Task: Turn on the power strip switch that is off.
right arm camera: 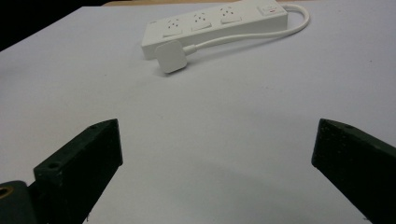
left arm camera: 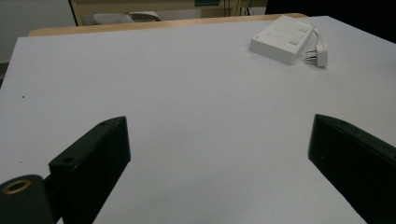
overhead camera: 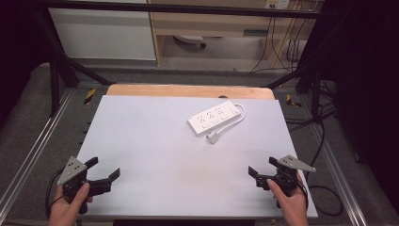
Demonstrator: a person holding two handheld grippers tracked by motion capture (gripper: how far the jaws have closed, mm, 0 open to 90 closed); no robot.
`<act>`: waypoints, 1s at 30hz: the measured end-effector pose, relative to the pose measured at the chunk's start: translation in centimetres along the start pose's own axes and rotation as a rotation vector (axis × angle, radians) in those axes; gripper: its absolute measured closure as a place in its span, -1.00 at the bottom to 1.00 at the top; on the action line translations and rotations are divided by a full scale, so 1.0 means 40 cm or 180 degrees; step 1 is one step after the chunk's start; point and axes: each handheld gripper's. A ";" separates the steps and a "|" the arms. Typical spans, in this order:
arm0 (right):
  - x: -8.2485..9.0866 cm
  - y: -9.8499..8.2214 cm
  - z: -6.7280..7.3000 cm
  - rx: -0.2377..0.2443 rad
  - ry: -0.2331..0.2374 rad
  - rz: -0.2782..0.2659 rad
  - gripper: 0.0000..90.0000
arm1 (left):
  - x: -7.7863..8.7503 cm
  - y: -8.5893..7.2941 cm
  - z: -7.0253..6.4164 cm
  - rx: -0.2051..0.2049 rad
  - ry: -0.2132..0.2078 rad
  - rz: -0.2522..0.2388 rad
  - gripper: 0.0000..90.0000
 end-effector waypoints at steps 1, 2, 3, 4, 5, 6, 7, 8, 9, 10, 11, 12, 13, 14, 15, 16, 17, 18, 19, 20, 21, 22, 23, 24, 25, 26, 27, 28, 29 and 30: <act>-0.001 0.000 0.003 0.0002 -0.0005 0.0014 -0.95 | 0.000 0.000 0.000 0.0000 0.0000 0.0000 -0.87; -0.002 0.001 0.005 0.0008 0.0007 0.0011 -0.95 | 0.000 0.000 0.001 -0.0001 0.0005 -0.0001 -0.87; -0.002 0.004 0.008 0.0012 0.0025 -0.0004 -0.95 | 0.000 0.000 0.002 -0.0006 0.0020 0.0003 -0.87; -0.002 0.007 0.011 0.0018 0.0007 0.0007 -0.95 | 0.000 -0.001 0.002 -0.0001 0.0018 0.0015 -0.87; -0.002 0.007 0.011 0.0018 0.0007 0.0007 -0.95 | 0.000 -0.002 0.003 -0.0011 0.0017 0.0035 -0.87; 0.001 0.016 0.018 0.0068 -0.0053 0.0019 -0.95 | -0.001 -0.002 0.003 -0.0008 0.0012 0.0049 -0.87; 0.001 0.016 0.018 0.0068 -0.0053 0.0019 -0.95 | -0.001 -0.003 0.003 -0.0013 0.0012 0.0053 -0.87; 0.005 0.025 0.024 0.0084 -0.0035 0.0009 -0.95 | -0.001 -0.002 0.001 -0.0013 -0.0014 0.0046 -0.87; 0.005 0.030 0.026 0.0096 -0.0042 0.0000 -0.95 | -0.001 -0.002 0.001 -0.0013 -0.0014 0.0046 -0.87; 0.005 0.033 0.028 0.0106 -0.0051 -0.0005 -0.96 | -0.002 -0.002 -0.001 -0.0033 -0.0032 0.0060 -0.87; 0.004 0.035 0.029 0.0131 -0.0064 -0.0005 -0.96 | -0.003 -0.002 -0.003 -0.0041 -0.0058 0.0069 -0.88; 0.002 0.038 0.030 0.0153 -0.0088 0.0005 -0.95 | -0.003 -0.002 -0.003 -0.0041 -0.0058 0.0069 -0.88; 0.000 0.041 0.031 0.0145 -0.0108 0.0008 -0.95 | -0.005 -0.002 -0.004 -0.0045 -0.0061 0.0070 -0.88; -0.001 0.044 0.032 0.0137 -0.0118 0.0014 -0.95 | -0.006 -0.001 -0.005 -0.0059 -0.0065 0.0079 -0.88; -0.002 0.048 0.033 0.0156 -0.0119 0.0015 -0.95 | -0.009 0.000 -0.009 -0.0072 -0.0084 0.0087 -0.88; -0.004 0.051 0.033 0.0173 -0.0101 0.0009 -0.95 | -0.009 0.000 -0.009 -0.0072 -0.0084 0.0087 -0.88; -0.004 0.051 0.033 0.0173 -0.0101 0.0009 -0.95 | -0.010 0.000 -0.011 -0.0083 -0.0093 0.0095 -0.88; -0.004 0.061 0.034 0.0195 -0.0090 0.0000 -0.95 | -0.011 0.000 -0.013 -0.0105 -0.0096 0.0105 -0.88; -0.004 0.067 0.036 0.0190 -0.0089 -0.0007 -0.95 | -0.015 0.000 -0.015 -0.0104 -0.0103 0.0128 -0.88; -0.005 0.074 0.036 0.0199 -0.0101 -0.0014 -0.96 | -0.015 0.000 -0.015 -0.0104 -0.0103 0.0128 -0.88; -0.005 0.082 0.038 0.0201 -0.0131 -0.0003 -0.96 | -0.017 -0.001 -0.017 -0.0113 -0.0117 0.0158 -0.88; -0.005 0.091 0.041 0.0218 -0.0198 0.0010 -0.95 | -0.017 -0.001 -0.017 -0.0113 -0.0117 0.0158 -0.88; -0.005 0.091 0.041 0.0218 -0.0198 0.0010 -0.95 | -0.019 -0.001 -0.018 -0.0119 -0.0114 0.0155 -0.88; -0.006 0.110 0.047 0.0246 -0.0237 0.0002 -0.95 | -0.019 0.000 -0.018 -0.0120 -0.0109 0.0165 -0.88; -0.006 0.118 0.052 0.0260 -0.0198 -0.0009 -0.96 | -0.020 -0.001 -0.018 -0.0118 -0.0103 0.0173 -0.88; -0.006 0.118 0.052 0.0260 -0.0198 -0.0009 -0.96 | -0.019 -0.001 -0.018 -0.0120 -0.0104 0.0174 -0.88; -0.005 0.132 0.061 0.0345 -0.0147 0.0000 -0.96 | -0.018 -0.001 -0.018 -0.0121 -0.0105 0.0169 -0.88; -0.005 0.132 0.061 0.0345 -0.0147 0.0000 -0.96 | -0.017 -0.001 -0.018 -0.0118 -0.0109 0.0172 -0.88; -0.003 0.144 0.069 0.0427 -0.0122 0.0014 -0.95 | -0.015 -0.001 -0.017 -0.0123 -0.0115 0.0173 -0.88; -0.003 0.144 0.069 0.0427 -0.0122 0.0014 -0.95 | -0.015 -0.001 -0.018 -0.0115 -0.0119 0.0166 -0.88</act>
Point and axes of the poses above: each handheld gripper's, and its own axes: x roughly backward along the jaws, y roughly out of its top, z roughly to its left, and after that the axes turned 13 degrees about z, right-handed
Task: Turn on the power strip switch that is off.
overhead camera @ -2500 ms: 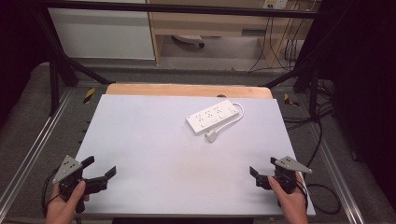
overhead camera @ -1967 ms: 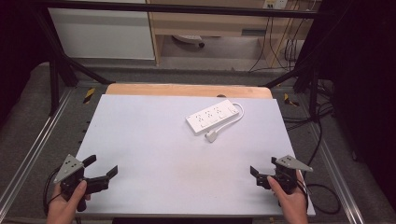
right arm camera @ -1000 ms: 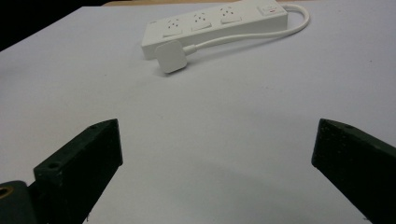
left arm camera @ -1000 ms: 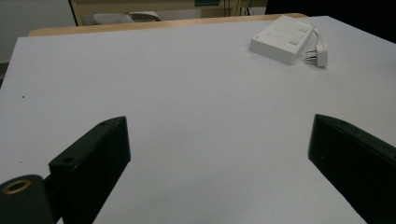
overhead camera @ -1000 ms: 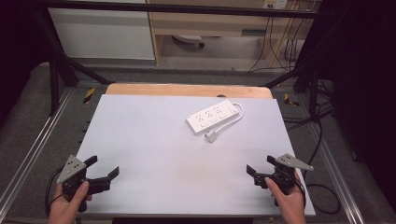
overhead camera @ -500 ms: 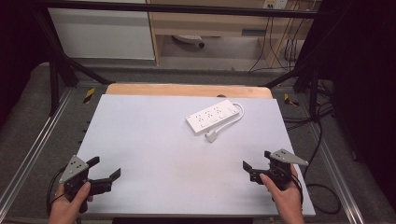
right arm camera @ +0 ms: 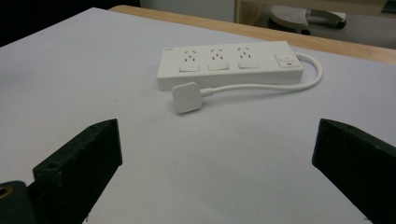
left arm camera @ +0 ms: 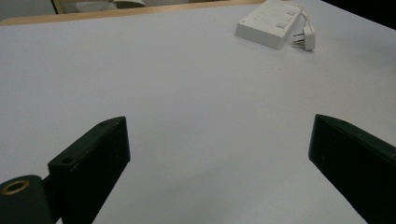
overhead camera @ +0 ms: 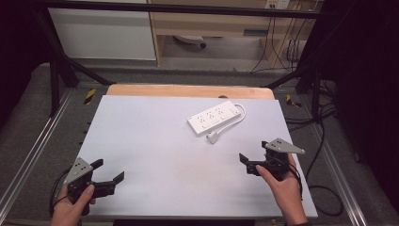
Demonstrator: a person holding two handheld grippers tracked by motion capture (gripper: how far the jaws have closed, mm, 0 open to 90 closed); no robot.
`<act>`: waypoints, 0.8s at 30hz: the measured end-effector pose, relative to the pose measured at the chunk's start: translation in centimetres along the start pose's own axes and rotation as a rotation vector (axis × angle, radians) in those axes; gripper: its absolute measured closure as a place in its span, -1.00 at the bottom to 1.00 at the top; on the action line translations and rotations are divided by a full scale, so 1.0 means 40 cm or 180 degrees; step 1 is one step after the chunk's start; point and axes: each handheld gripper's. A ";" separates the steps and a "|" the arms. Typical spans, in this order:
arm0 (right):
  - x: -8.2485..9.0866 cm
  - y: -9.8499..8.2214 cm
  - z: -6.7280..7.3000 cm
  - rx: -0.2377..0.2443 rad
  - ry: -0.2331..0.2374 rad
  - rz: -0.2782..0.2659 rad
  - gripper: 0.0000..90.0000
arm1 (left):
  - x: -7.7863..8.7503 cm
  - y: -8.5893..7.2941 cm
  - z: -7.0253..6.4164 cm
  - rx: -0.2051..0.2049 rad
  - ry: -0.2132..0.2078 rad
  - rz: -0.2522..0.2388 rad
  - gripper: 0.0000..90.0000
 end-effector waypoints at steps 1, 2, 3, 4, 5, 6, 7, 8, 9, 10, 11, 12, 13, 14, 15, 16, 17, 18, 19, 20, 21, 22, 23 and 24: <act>0.002 0.005 0.002 0.0032 0.0024 -0.0011 -0.96 | 0.000 0.000 0.000 0.0002 -0.0002 0.0004 -0.88; 0.004 0.016 0.001 0.0050 0.0071 -0.0037 -0.95 | -0.001 0.000 0.000 0.0008 -0.0005 0.0004 -0.88; 0.005 0.021 -0.001 0.0041 0.0077 -0.0048 -0.96 | -0.001 0.000 0.000 0.0008 -0.0004 0.0001 -0.88; 0.005 0.026 -0.003 0.0012 0.0068 -0.0063 -0.96 | -0.001 0.001 0.000 0.0004 -0.0005 0.0001 -0.88; 0.004 0.031 -0.005 -0.0028 0.0085 -0.0085 -0.96 | -0.001 0.001 0.000 0.0001 -0.0006 0.0003 -0.88; 0.004 0.037 -0.008 -0.0077 0.0099 -0.0099 -0.96 | -0.001 0.000 0.000 -0.0008 0.0001 0.0008 -0.88; 0.004 0.043 -0.010 -0.0117 0.0095 -0.0115 -0.96 | -0.001 0.000 0.000 -0.0009 0.0004 0.0009 -0.88; 0.003 0.049 -0.012 -0.0141 0.0086 -0.0143 -0.96 | -0.001 0.000 -0.001 -0.0009 0.0008 0.0007 -0.88; 0.003 0.049 -0.012 -0.0141 0.0086 -0.0143 -0.96 | -0.001 0.000 -0.001 -0.0009 0.0008 0.0007 -0.88; -0.001 0.061 -0.013 -0.0143 0.0078 -0.0162 -0.96 | -0.001 0.001 -0.001 -0.0012 0.0007 0.0009 -0.88; -0.001 0.061 -0.013 -0.0143 0.0078 -0.0162 -0.96 | -0.001 0.001 -0.001 -0.0017 0.0008 0.0011 -0.88; -0.004 0.065 -0.013 -0.0139 0.0044 -0.0176 -0.96 | -0.001 0.000 -0.001 -0.0017 0.0009 0.0013 -0.88; -0.007 0.069 -0.013 -0.0152 0.0022 -0.0180 -0.96 | -0.001 0.000 0.000 -0.0017 0.0007 0.0011 -0.88; -0.011 0.074 -0.014 -0.0187 0.0022 -0.0197 -0.96 | -0.001 0.000 0.000 -0.0020 0.0006 0.0013 -0.88; -0.013 0.076 -0.014 -0.0199 0.0026 -0.0205 -0.96 | -0.001 0.000 0.000 -0.0020 0.0006 0.0013 -0.88; -0.013 0.079 -0.014 -0.0198 0.0031 -0.0212 -0.96 | -0.001 0.000 0.000 -0.0021 0.0003 0.0016 -0.88; -0.012 0.083 -0.014 -0.0204 0.0053 -0.0221 -0.96 | -0.001 0.000 0.000 -0.0018 -0.0005 0.0013 -0.88; -0.011 0.087 -0.014 -0.0189 0.0081 -0.0254 -0.96 | -0.001 0.001 -0.001 -0.0018 -0.0012 0.0011 -0.88; -0.011 0.094 -0.014 -0.0154 0.0103 -0.0293 -0.96 | -0.002 0.001 -0.001 -0.0018 -0.0017 0.0012 -0.88; -0.011 0.094 -0.014 -0.0154 0.0103 -0.0293 -0.96 | -0.002 0.001 -0.001 -0.0024 -0.0016 0.0011 -0.88; -0.011 0.104 -0.015 -0.0125 0.0098 -0.0285 -0.96 | -0.001 0.001 0.000 -0.0027 -0.0005 0.0014 -0.88; -0.009 0.125 -0.017 -0.0080 0.0063 -0.0272 -0.96 | 0.000 0.000 0.000 -0.0030 0.0002 0.0009 -0.88; -0.008 0.136 -0.019 -0.0057 0.0067 -0.0272 -0.96 | 0.001 0.001 0.000 -0.0036 0.0002 0.0000 -0.88; -0.007 0.146 -0.020 -0.0052 0.0079 -0.0280 -0.96 | 0.002 0.001 0.000 -0.0027 0.0002 -0.0010 -0.88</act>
Point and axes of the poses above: each handheld gripper's, and its own axes: x roughly backward along the jaws, y roughly out of its top, z roughly to its left, and after that the axes turned 13 degrees about z, right-handed
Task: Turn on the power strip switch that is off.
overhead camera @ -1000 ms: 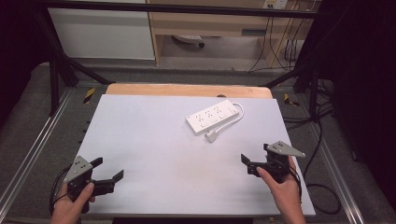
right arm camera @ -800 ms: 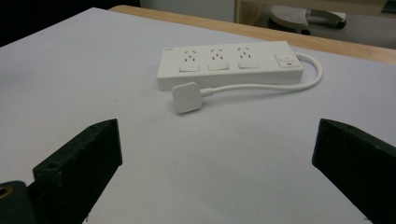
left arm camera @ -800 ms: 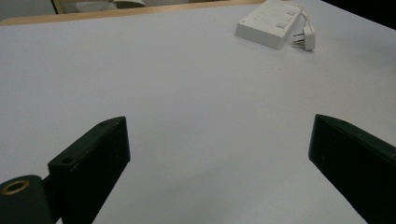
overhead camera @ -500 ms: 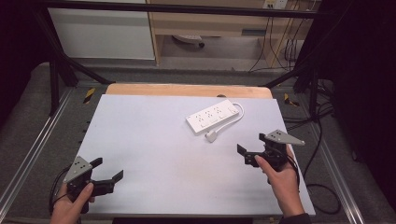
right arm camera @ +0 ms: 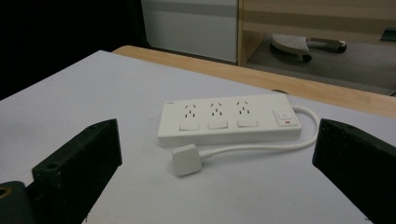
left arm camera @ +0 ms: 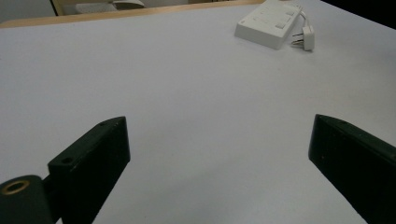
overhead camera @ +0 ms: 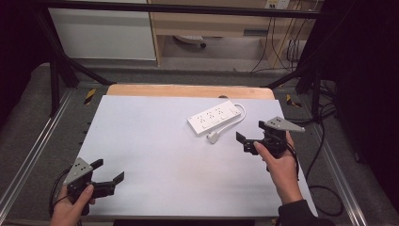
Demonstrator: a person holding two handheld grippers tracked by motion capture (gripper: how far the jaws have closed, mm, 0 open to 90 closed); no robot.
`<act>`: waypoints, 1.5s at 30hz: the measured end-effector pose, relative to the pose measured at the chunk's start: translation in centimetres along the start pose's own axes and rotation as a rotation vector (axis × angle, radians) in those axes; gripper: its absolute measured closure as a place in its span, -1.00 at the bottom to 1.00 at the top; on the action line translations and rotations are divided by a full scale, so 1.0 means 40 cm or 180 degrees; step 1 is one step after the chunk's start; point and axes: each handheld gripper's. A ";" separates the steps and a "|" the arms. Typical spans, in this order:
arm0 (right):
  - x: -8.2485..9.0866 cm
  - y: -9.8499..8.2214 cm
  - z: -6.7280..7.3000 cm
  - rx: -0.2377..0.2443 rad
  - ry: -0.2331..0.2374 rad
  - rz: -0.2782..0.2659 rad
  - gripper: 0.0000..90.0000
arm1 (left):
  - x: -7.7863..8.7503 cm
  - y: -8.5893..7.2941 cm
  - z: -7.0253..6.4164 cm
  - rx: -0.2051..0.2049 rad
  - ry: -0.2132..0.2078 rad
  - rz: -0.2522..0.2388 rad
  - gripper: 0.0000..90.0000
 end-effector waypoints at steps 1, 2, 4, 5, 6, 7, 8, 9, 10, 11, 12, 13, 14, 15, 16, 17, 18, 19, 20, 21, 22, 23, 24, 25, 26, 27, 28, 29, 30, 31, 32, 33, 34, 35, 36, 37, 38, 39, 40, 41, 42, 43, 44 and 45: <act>0.000 0.000 0.000 0.0000 0.0000 0.0000 -0.96 | 0.000 0.000 0.000 0.0000 0.0000 0.0000 -0.88; 0.001 0.017 -0.001 0.0007 -0.0013 -0.0036 -0.96 | 0.000 0.000 0.000 0.0010 0.0001 -0.0001 -0.88; 0.000 0.024 -0.002 -0.0003 0.0012 -0.0050 -0.96 | 0.000 0.000 0.001 0.0021 0.0011 -0.0012 -0.88; -0.001 0.036 -0.003 0.0007 0.0034 -0.0065 -0.91 | 0.001 0.001 0.002 0.0027 0.0013 -0.0020 -0.88; -0.001 0.036 -0.003 0.0007 0.0034 -0.0065 -0.91 | 0.001 0.001 0.002 0.0027 0.0013 -0.0020 -0.88; -0.003 0.046 -0.004 -0.0008 0.0046 -0.0133 -0.91 | 0.002 0.001 0.003 0.0030 0.0018 -0.0020 -0.88; -0.003 0.046 -0.004 -0.0008 0.0046 -0.0133 -0.91 | 0.003 0.001 0.004 0.0032 0.0020 -0.0024 -0.88; -0.004 0.051 -0.005 -0.0008 0.0062 -0.0142 -0.91 | 0.003 0.001 0.005 0.0028 0.0022 -0.0030 -0.88; -0.011 0.060 -0.006 -0.0003 0.0055 -0.0136 -0.92 | 0.004 0.001 0.005 0.0028 0.0020 -0.0030 -0.88; -0.011 0.060 -0.006 -0.0003 0.0055 -0.0136 -0.92 | 0.004 0.001 0.006 0.0028 0.0017 -0.0029 -0.88; -0.015 0.065 -0.008 -0.0004 0.0050 -0.0130 -0.92 | 0.003 0.001 0.006 0.0029 0.0013 -0.0031 -0.88; -0.018 0.069 -0.009 -0.0023 0.0060 -0.0126 -0.93 | 0.003 0.001 0.007 0.0036 0.0015 -0.0029 -0.88; -0.022 0.074 -0.011 -0.0025 0.0064 -0.0135 -0.93 | 0.003 0.001 0.007 0.0044 0.0009 -0.0032 -0.88; -0.026 0.078 -0.012 -0.0046 0.0062 -0.0143 -0.93 | 0.003 0.001 0.007 0.0047 0.0006 -0.0037 -0.88; -0.029 0.081 -0.013 -0.0048 0.0055 -0.0155 -0.93 | 0.004 0.001 0.008 0.0044 0.0011 -0.0039 -0.88; -0.032 0.084 -0.013 -0.0058 0.0048 -0.0164 -0.93 | 0.004 0.002 0.009 0.0052 0.0018 -0.0043 -0.88; -0.038 0.089 -0.011 -0.0071 0.0021 -0.0196 -0.93 | 0.004 0.003 0.010 0.0047 0.0026 -0.0050 -0.88; -0.038 0.089 -0.011 -0.0071 0.0021 -0.0196 -0.93 | 0.005 0.003 0.012 0.0056 0.0028 -0.0052 -0.88; -0.042 0.090 -0.010 -0.0062 0.0002 -0.0198 -0.93 | 0.006 0.003 0.013 0.0076 0.0042 -0.0057 -0.88; -0.051 0.093 -0.008 -0.0057 -0.0033 -0.0194 -0.93 | 0.006 0.003 0.014 0.0078 0.0049 -0.0057 -0.88; -0.055 0.096 -0.008 -0.0053 -0.0043 -0.0180 -0.93 | 0.006 0.003 0.016 0.0079 0.0041 -0.0059 -0.88; -0.059 0.099 -0.008 -0.0059 -0.0053 -0.0173 -0.93 | 0.007 0.003 0.017 0.0079 0.0043 -0.0061 -0.88; -0.061 0.102 -0.008 -0.0058 -0.0059 -0.0176 -0.93 | 0.007 0.002 0.017 0.0087 0.0048 -0.0069 -0.88; -0.063 0.106 -0.008 -0.0053 -0.0064 -0.0178 -0.93 | 0.007 0.002 0.018 0.0084 0.0043 -0.0070 -0.88; -0.063 0.106 -0.008 -0.0053 -0.0064 -0.0178 -0.93 | 0.008 0.002 0.018 0.0084 0.0042 -0.0068 -0.88; -0.068 0.112 -0.009 -0.0054 -0.0079 -0.0189 -0.93 | 0.007 0.002 0.019 0.0083 0.0040 -0.0071 -0.88; -0.068 0.112 -0.009 -0.0054 -0.0079 -0.0189 -0.93 | 0.007 0.002 0.019 0.0084 0.0039 -0.0069 -0.88; -0.073 0.118 -0.013 -0.0058 -0.0094 -0.0175 -0.94 | 0.007 0.002 0.019 0.0084 0.0036 -0.0062 -0.88; -0.075 0.122 -0.014 -0.0056 -0.0104 -0.0176 -0.94 | 0.007 0.002 0.019 0.0085 0.0039 -0.0057 -0.88; -0.075 0.122 -0.014 -0.0056 -0.0104 -0.0176 -0.94 | 0.006 0.002 0.019 0.0084 0.0040 -0.0050 -0.88; -0.077 0.127 -0.017 -0.0047 -0.0115 -0.0165 -0.94 | 0.005 0.002 0.018 0.0085 0.0049 -0.0046 -0.88; -0.077 0.133 -0.020 -0.0059 -0.0134 -0.0166 -0.94 | 0.004 0.002 0.017 0.0090 0.0045 -0.0048 -0.88; -0.076 0.136 -0.022 -0.0057 -0.0137 -0.0182 -0.94 | 0.004 0.003 0.017 0.0085 0.0037 -0.0046 -0.88; -0.076 0.140 -0.025 -0.0056 -0.0135 -0.0181 -0.94 | 0.004 0.003 0.016 0.0076 0.0042 -0.0044 -0.88; -0.077 0.143 -0.026 -0.0053 -0.0142 -0.0178 -0.94 | 0.003 0.002 0.015 0.0070 0.0047 -0.0037 -0.88; -0.077 0.145 -0.028 -0.0041 -0.0162 -0.0168 -0.94 | 0.003 0.002 0.015 0.0071 0.0042 -0.0031 -0.88; -0.079 0.148 -0.029 -0.0038 -0.0167 -0.0164 -0.94 | 0.003 0.002 0.014 0.0070 0.0041 -0.0034 -0.88; -0.082 0.152 -0.034 -0.0030 -0.0168 -0.0148 -0.94 | 0.003 0.002 0.014 0.0068 0.0045 -0.0030 -0.88; -0.082 0.152 -0.034 -0.0030 -0.0168 -0.0148 -0.94 | 0.003 0.002 0.014 0.0068 0.0047 -0.0028 -0.88; -0.085 0.155 -0.037 -0.0047 -0.0153 -0.0134 -0.94 | 0.003 0.002 0.014 0.0065 0.0047 -0.0025 -0.88; -0.088 0.158 -0.041 -0.0059 -0.0154 -0.0133 -0.94 | 0.003 0.002 0.014 0.0055 0.0043 -0.0019 -0.88; -0.095 0.162 -0.045 -0.0072 -0.0175 -0.0111 -0.94 | 0.002 0.002 0.013 0.0056 0.0045 -0.0012 -0.88; -0.100 0.163 -0.047 -0.0075 -0.0167 -0.0112 -0.94 | 0.001 0.002 0.013 0.0057 0.0047 -0.0014 -0.88; -0.106 0.164 -0.049 -0.0097 -0.0161 -0.0098 -0.94 | 0.000 0.002 0.012 0.0055 0.0052 -0.0012 -0.88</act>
Point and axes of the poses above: each handheld gripper's, and its own axes: x roughly backward along the jaws, y roughly out of its top, z roughly to its left, and after that the axes turned 13 degrees about z, right-handed
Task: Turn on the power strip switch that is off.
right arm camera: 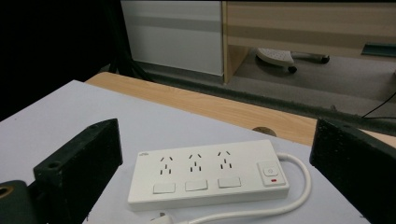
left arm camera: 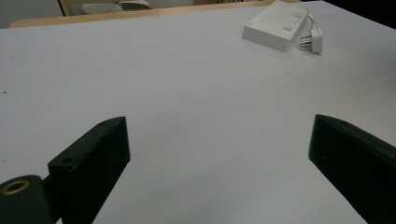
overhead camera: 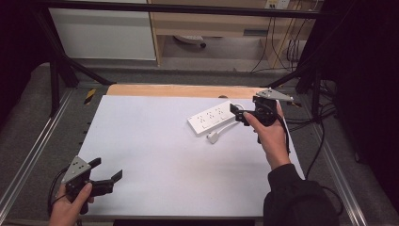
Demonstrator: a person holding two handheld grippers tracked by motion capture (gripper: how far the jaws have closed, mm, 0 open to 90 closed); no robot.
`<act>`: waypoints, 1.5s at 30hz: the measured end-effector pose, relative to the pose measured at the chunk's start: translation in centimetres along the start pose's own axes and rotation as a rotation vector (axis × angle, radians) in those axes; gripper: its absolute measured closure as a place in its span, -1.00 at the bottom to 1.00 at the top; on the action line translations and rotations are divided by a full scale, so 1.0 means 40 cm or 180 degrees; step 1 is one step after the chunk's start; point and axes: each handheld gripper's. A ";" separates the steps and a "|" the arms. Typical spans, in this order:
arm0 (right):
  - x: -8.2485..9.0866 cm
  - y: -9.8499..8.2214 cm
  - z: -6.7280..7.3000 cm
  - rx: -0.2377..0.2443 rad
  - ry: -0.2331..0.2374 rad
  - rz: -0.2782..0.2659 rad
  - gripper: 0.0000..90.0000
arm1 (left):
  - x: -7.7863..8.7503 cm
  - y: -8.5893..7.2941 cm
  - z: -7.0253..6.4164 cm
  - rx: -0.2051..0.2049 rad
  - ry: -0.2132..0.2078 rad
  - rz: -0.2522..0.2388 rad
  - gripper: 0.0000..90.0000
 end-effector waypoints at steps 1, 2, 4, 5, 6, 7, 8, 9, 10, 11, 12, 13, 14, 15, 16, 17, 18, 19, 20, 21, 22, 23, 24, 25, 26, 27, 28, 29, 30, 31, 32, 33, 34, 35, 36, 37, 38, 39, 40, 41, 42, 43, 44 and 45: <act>-0.005 0.001 0.000 -0.0014 -0.0009 0.0002 -0.93 | 0.000 0.000 0.000 0.0000 0.0000 0.0000 -0.88; -0.011 0.001 0.000 0.0001 -0.0009 0.0007 -0.93 | 0.000 0.000 0.000 0.0004 -0.0003 0.0003 -0.88; -0.020 0.002 0.000 -0.0001 -0.0008 0.0024 -0.88 | -0.001 -0.001 0.002 0.0048 -0.0025 0.0004 -0.88; -0.022 0.002 0.000 0.0009 0.0006 0.0021 -0.81 | -0.002 -0.001 0.003 0.0053 -0.0020 0.0005 -0.88; -0.022 0.002 0.000 0.0009 0.0006 0.0021 -0.81 | -0.002 -0.001 0.003 0.0053 -0.0020 0.0005 -0.88; -0.027 0.001 -0.001 0.0007 -0.0002 0.0031 -0.79 | -0.003 -0.001 0.004 0.0065 -0.0027 0.0000 -0.88; -0.027 0.001 -0.001 0.0007 -0.0002 0.0031 -0.79 | -0.003 -0.001 0.005 0.0064 -0.0023 0.0002 -0.88; -0.035 0.001 -0.002 0.0011 -0.0013 0.0053 -0.79 | -0.004 0.000 0.006 0.0057 -0.0030 0.0009 -0.88; -0.035 0.001 -0.002 0.0011 -0.0013 0.0053 -0.79 | -0.004 0.000 0.006 0.0057 -0.0030 0.0009 -0.88; -0.038 0.001 -0.003 0.0011 -0.0015 0.0064 -0.79 | -0.003 0.000 0.006 0.0056 -0.0027 0.0010 -0.88; -0.041 0.001 -0.003 -0.0001 -0.0017 0.0059 -0.78 | -0.003 -0.001 0.006 0.0059 -0.0020 0.0005 -0.88; -0.043 0.001 -0.003 -0.0017 -0.0015 0.0064 -0.77 | -0.002 -0.001 0.005 0.0062 -0.0026 0.0001 -0.88; -0.046 0.003 -0.003 -0.0022 -0.0019 0.0048 -0.78 | -0.001 -0.001 0.004 0.0055 -0.0018 -0.0002 -0.88; -0.048 0.004 -0.003 -0.0021 -0.0022 0.0047 -0.78 | -0.002 -0.001 0.004 0.0052 -0.0018 -0.0003 -0.88; -0.050 0.005 -0.003 -0.0023 -0.0017 0.0043 -0.79 | -0.002 0.000 0.004 0.0046 -0.0021 0.0010 -0.88; -0.053 0.006 -0.003 -0.0023 -0.0013 0.0046 -0.80 | -0.003 0.000 0.003 0.0039 -0.0028 0.0018 -0.88; -0.053 0.006 -0.003 -0.0023 -0.0013 0.0046 -0.80 | -0.003 0.000 0.002 0.0028 -0.0025 0.0025 -0.88; -0.056 0.006 -0.003 -0.0021 -0.0019 0.0041 -0.81 | -0.004 0.000 0.001 0.0025 -0.0034 0.0026 -0.88; -0.061 0.006 -0.001 -0.0018 -0.0022 0.0053 -0.85 | -0.003 0.000 0.000 0.0012 -0.0022 0.0025 -0.88; -0.064 0.006 0.001 -0.0010 -0.0030 0.0051 -0.86 | -0.003 0.000 0.000 -0.0002 -0.0023 0.0025 -0.88; -0.067 0.006 0.003 0.0001 -0.0035 0.0062 -0.88 | -0.003 0.000 -0.001 -0.0007 -0.0026 0.0031 -0.88; -0.067 0.006 0.003 0.0001 -0.0035 0.0062 -0.88 | -0.004 0.000 -0.002 -0.0011 -0.0025 0.0037 -0.88; -0.071 0.006 0.005 0.0019 -0.0044 0.0061 -0.90 | -0.005 0.000 -0.004 -0.0013 -0.0024 0.0049 -0.88; -0.075 0.006 0.006 0.0020 -0.0045 0.0063 -0.91 | -0.006 0.000 -0.004 -0.0023 -0.0024 0.0058 -0.88; -0.081 0.006 0.006 0.0019 -0.0048 0.0053 -0.91 | -0.008 0.001 -0.005 -0.0030 -0.0022 0.0065 -0.88; -0.094 0.006 0.005 0.0003 -0.0057 0.0062 -0.90 | -0.009 0.001 -0.006 -0.0031 -0.0023 0.0062 -0.88; -0.101 0.006 0.005 -0.0001 -0.0056 0.0072 -0.90 | -0.009 0.002 -0.006 -0.0033 -0.0027 0.0061 -0.88; -0.101 0.006 0.005 -0.0001 -0.0056 0.0072 -0.90 | -0.010 0.002 -0.006 -0.0034 -0.0025 0.0061 -0.88; -0.108 0.006 0.005 -0.0001 -0.0061 0.0080 -0.89 | -0.011 0.002 -0.006 -0.0029 -0.0027 0.0063 -0.88; -0.122 0.006 0.002 -0.0005 -0.0070 0.0098 -0.88 | -0.011 0.001 -0.006 -0.0030 -0.0028 0.0074 -0.88; -0.122 0.006 0.002 -0.0005 -0.0070 0.0098 -0.88 | -0.011 0.001 -0.005 -0.0032 -0.0027 0.0078 -0.88; -0.129 0.005 0.001 -0.0010 -0.0082 0.0103 -0.87 | -0.010 0.000 -0.005 -0.0032 -0.0025 0.0080 -0.88; -0.136 0.005 -0.001 -0.0020 -0.0091 0.0119 -0.86 | -0.010 0.000 -0.005 -0.0031 -0.0023 0.0080 -0.88; -0.142 0.003 -0.003 -0.0031 -0.0094 0.0134 -0.86 | -0.010 -0.001 -0.005 -0.0034 -0.0012 0.0079 -0.88; -0.148 0.002 -0.005 -0.0051 -0.0096 0.0141 -0.83 | -0.011 0.000 -0.006 -0.0040 -0.0001 0.0084 -0.88; -0.157 0.000 -0.010 -0.0079 -0.0137 0.0142 -0.82 | -0.011 0.001 -0.007 -0.0052 0.0005 0.0095 -0.88; -0.157 0.000 -0.010 -0.0079 -0.0137 0.0142 -0.82 | -0.012 0.002 -0.008 -0.0055 -0.0010 0.0088 -0.88; -0.162 0.000 -0.012 -0.0097 -0.0145 0.0147 -0.81 | -0.013 0.002 -0.009 -0.0060 -0.0018 0.0087 -0.88; -0.166 -0.001 -0.014 -0.0105 -0.0148 0.0144 -0.80 | -0.014 0.002 -0.009 -0.0070 -0.0012 0.0098 -0.88; -0.170 -0.002 -0.016 -0.0118 -0.0148 0.0154 -0.80 | -0.015 0.002 -0.009 -0.0072 -0.0020 0.0109 -0.88; -0.174 -0.003 -0.019 -0.0127 -0.0149 0.0169 -0.80 | -0.015 0.001 -0.010 -0.0070 -0.0018 0.0115 -0.88; -0.176 -0.003 -0.020 -0.0143 -0.0147 0.0175 -0.80 | -0.016 0.001 -0.010 -0.0067 -0.0019 0.0115 -0.88; -0.178 -0.004 -0.022 -0.0148 -0.0146 0.0180 -0.79 | -0.016 0.001 -0.010 -0.0070 -0.0022 0.0115 -0.88; -0.181 -0.005 -0.026 -0.0171 -0.0143 0.0184 -0.79 | -0.016 0.001 -0.010 -0.0077 -0.0024 0.0114 -0.88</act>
Point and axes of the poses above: each handheld gripper's, and its own axes: x roughly backward along the jaws, y roughly out of its top, z roughly to its left, and after that the axes turned 13 degrees about z, right-handed
